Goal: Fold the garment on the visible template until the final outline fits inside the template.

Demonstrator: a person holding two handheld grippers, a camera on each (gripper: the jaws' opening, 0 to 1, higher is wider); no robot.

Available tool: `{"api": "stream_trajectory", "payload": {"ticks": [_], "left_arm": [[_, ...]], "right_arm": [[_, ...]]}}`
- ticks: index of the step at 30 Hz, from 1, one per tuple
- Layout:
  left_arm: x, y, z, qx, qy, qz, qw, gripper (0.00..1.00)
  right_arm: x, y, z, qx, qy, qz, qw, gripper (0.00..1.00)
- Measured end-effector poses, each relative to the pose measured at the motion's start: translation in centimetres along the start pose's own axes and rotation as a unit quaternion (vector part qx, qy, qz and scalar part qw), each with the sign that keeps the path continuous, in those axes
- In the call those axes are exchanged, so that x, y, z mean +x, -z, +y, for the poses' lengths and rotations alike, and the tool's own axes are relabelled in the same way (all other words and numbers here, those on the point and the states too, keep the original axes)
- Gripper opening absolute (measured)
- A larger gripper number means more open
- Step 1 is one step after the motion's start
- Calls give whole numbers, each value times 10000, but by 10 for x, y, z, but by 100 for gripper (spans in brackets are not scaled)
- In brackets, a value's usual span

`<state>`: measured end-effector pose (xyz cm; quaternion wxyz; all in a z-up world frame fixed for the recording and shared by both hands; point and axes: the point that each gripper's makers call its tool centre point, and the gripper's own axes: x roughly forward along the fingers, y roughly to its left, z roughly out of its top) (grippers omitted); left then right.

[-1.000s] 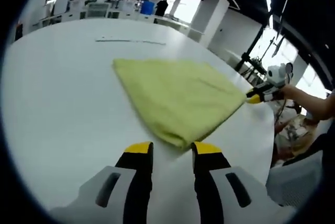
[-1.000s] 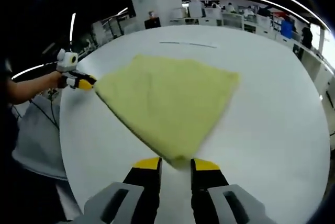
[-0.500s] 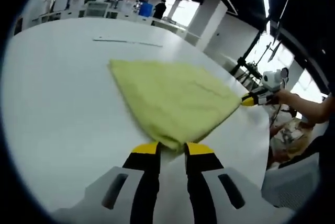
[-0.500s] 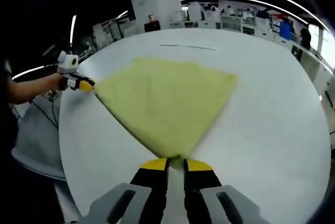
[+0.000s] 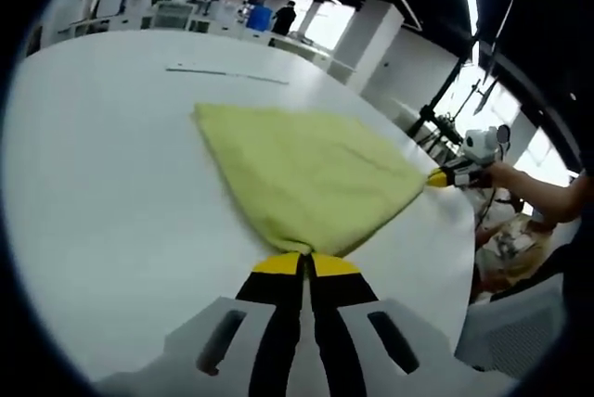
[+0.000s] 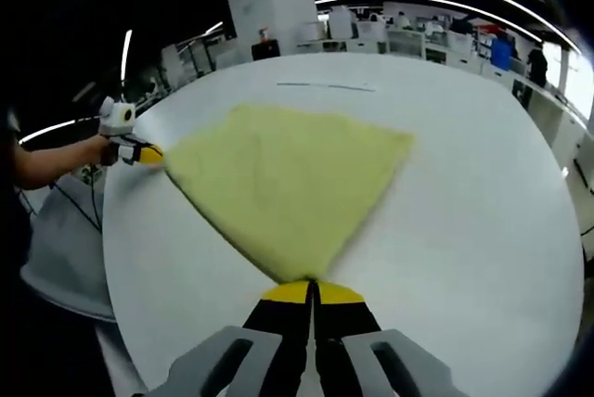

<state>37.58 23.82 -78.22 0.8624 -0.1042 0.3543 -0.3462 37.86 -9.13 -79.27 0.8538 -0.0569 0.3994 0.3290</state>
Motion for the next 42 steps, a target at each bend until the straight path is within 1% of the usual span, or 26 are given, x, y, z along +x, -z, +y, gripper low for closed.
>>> {"api": "stream_trajectory", "payload": {"ticks": [5, 11, 13, 16, 17, 20, 24, 28, 32, 38, 41, 42], "left_arm": [[0, 0, 0, -77, -8, -5, 10000, 0], [-1, 0, -1, -64, -6, 11, 10000, 0], [-1, 0, -1, -62, -5, 23, 10000, 0], [-2, 0, 0, -76, -9, 32, 10000, 0], [-2, 0, 0, -78, -10, 36, 10000, 0], [-2, 1, 0, -75, -14, 49, 10000, 0], [-2, 1, 1, -97, -12, 52, 9999, 0], [-2, 1, 2, -104, -18, 67, 9999, 0], [-2, 1, 3, -128, -39, 61, 9999, 0], [-5, -1, 6, -44, -137, 26, 9999, 0], [-7, -1, 9, 35, -171, 19, 9998, 0], [-8, -2, 11, 102, -227, 4, 9997, 0]], "right_arm": [[-1, 1, 0, 30, -22, 3, 10000, 0], [-3, 1, 0, 43, -40, -11, 10000, 0], [-4, 1, 1, 76, -101, -29, 9999, 0], [-3, 0, 3, 78, -146, -39, 9999, 11], [-2, 0, 4, 62, -157, -52, 9998, 12], [0, -1, 5, 64, -216, -83, 9997, 9], [2, -3, 4, -12, -273, -173, 9995, 6], [3, -4, 7, 17, -377, -225, 9990, 0], [0, -7, 6, 35, -387, -332, 9987, 0], [-3, -8, 6, 56, -421, -348, 9985, 0], [-5, -6, 4, 9, -374, -280, 9989, 0], [-7, -6, 2, -11, -342, -252, 9991, 0]]}}
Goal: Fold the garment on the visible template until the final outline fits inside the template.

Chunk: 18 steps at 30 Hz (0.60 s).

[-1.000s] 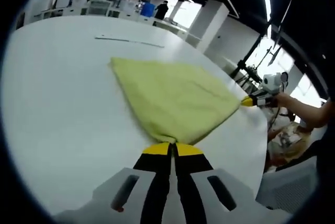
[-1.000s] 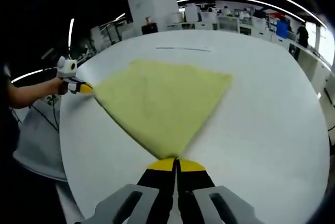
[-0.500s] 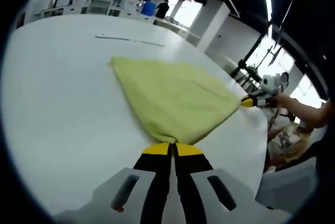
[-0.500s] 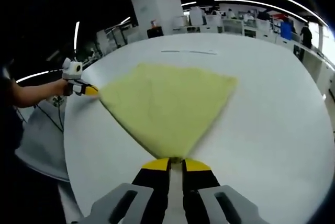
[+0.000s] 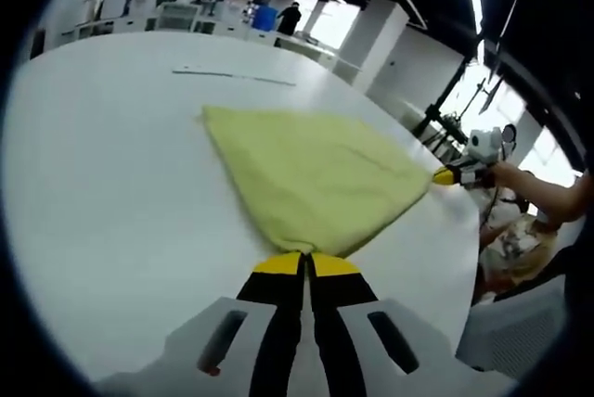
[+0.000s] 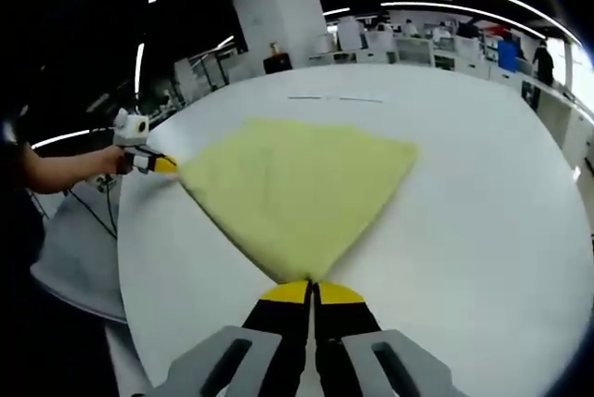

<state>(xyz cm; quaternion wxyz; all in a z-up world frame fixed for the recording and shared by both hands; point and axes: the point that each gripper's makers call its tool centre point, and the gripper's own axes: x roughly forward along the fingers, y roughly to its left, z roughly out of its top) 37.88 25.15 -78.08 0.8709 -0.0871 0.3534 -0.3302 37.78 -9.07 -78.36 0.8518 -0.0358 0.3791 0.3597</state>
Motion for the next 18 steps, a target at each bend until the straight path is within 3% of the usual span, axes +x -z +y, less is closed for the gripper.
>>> {"api": "stream_trajectory", "payload": {"ticks": [7, 12, 14, 18], "left_arm": [[-3, -2, 9, 26, -158, -14, 9999, 0], [-9, 11, 23, -120, -459, 59, 9989, 0], [-12, 7, 17, -622, -260, -244, 9974, 0], [-16, 8, 17, -372, -281, -220, 9987, 0]], "right_arm": [[-4, 0, -1, 10, 21, 37, 10000, 0], [-2, 10, -2, 18, 98, 213, 9997, 0], [-3, 12, -2, 64, 109, 208, 9997, 0], [-5, 11, -3, 99, 95, 143, 9998, 0]]}}
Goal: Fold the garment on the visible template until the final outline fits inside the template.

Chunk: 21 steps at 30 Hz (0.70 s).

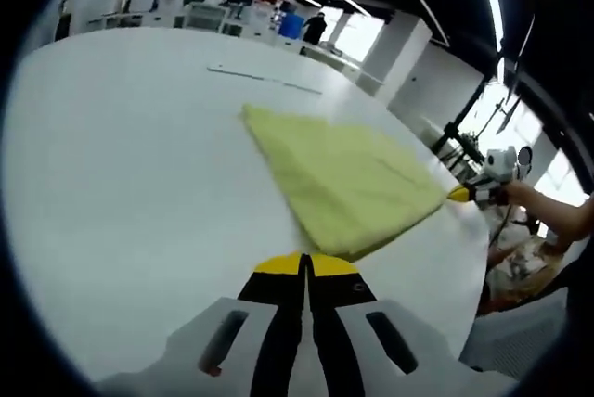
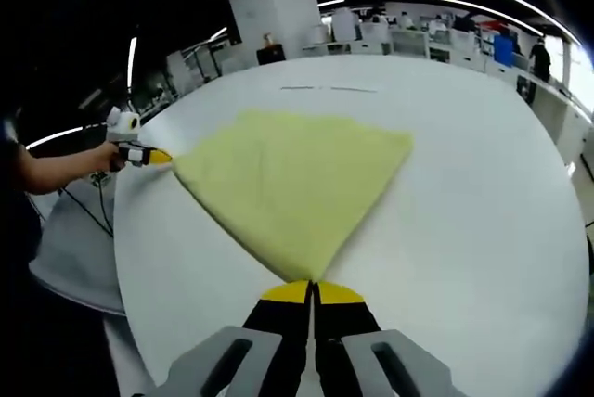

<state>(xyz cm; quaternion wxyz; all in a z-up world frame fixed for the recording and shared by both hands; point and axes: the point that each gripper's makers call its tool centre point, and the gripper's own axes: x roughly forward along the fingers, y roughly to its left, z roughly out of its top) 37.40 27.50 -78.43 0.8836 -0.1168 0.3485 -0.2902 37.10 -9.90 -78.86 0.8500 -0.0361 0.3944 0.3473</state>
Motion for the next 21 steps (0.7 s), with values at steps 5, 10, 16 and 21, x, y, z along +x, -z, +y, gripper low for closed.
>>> {"api": "stream_trajectory", "payload": {"ticks": [5, 10, 16, 21], "left_arm": [[4, 2, -14, 582, 215, 131, 9980, 0], [9, 1, -22, 671, 347, 165, 9970, 13], [16, 1, -27, 653, 487, 251, 9964, 11], [15, -6, -25, 640, 515, 123, 9965, 9]], "right_arm": [[1, 0, -1, 4, 8, 21, 10000, 0], [2, 1, -1, 37, -13, 49, 10000, 0], [3, 3, -1, 50, -14, 84, 10000, 0], [3, 4, -1, 72, -15, 107, 9999, 0]]}}
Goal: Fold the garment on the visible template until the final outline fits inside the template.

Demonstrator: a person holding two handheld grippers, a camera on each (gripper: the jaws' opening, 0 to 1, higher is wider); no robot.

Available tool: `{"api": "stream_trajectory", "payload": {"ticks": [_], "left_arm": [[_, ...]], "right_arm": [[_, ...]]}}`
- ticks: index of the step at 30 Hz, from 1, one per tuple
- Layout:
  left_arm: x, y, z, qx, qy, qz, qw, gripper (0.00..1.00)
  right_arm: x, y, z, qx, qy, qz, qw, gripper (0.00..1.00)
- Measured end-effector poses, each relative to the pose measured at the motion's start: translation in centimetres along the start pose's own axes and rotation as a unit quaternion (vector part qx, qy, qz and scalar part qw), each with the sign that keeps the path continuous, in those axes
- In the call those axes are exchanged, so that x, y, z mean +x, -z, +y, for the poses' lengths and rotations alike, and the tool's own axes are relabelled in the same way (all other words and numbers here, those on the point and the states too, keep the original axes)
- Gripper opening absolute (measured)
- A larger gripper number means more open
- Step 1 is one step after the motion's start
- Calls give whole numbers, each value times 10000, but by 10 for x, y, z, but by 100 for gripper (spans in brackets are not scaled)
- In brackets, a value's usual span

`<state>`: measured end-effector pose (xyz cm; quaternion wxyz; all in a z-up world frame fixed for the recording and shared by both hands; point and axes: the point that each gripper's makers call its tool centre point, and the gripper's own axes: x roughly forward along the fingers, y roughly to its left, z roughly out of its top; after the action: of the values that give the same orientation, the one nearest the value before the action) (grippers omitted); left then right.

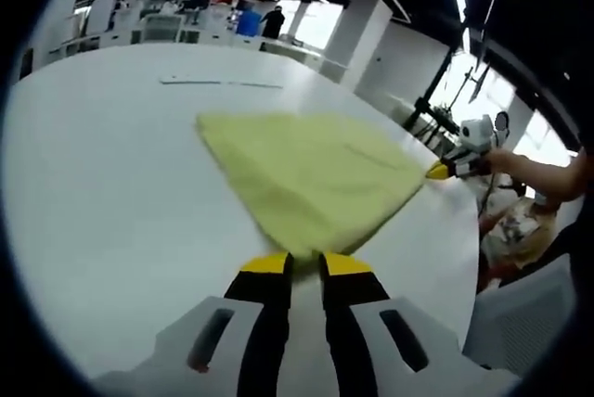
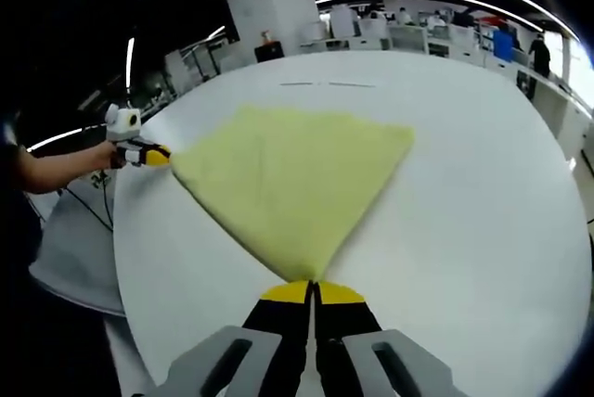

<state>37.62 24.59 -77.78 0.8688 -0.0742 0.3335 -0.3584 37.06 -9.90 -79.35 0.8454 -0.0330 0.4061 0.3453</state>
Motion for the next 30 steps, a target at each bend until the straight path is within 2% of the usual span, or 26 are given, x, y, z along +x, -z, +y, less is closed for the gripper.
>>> {"api": "stream_trajectory", "payload": {"ticks": [3, 8, 14, 17, 30], "left_arm": [[0, 0, 1, 7, 2, 11, 10000, 3], [0, -1, 3, -80, -40, -36, 10000, 0], [-1, 12, 4, 277, -239, 298, 9989, 0], [-1, 18, 5, 296, -298, 441, 9981, 0], [-8, 31, 0, 581, -505, 761, 9941, 0]], "right_arm": [[0, 0, 0, -4, 8, 18, 10000, 0], [0, 1, 0, -11, 17, 35, 10000, 0], [-2, 4, 1, 6, -8, 80, 10000, 0], [-1, 8, 3, -54, 14, 166, 9998, 0], [-6, 19, 12, -121, 20, 302, 9995, 0]]}}
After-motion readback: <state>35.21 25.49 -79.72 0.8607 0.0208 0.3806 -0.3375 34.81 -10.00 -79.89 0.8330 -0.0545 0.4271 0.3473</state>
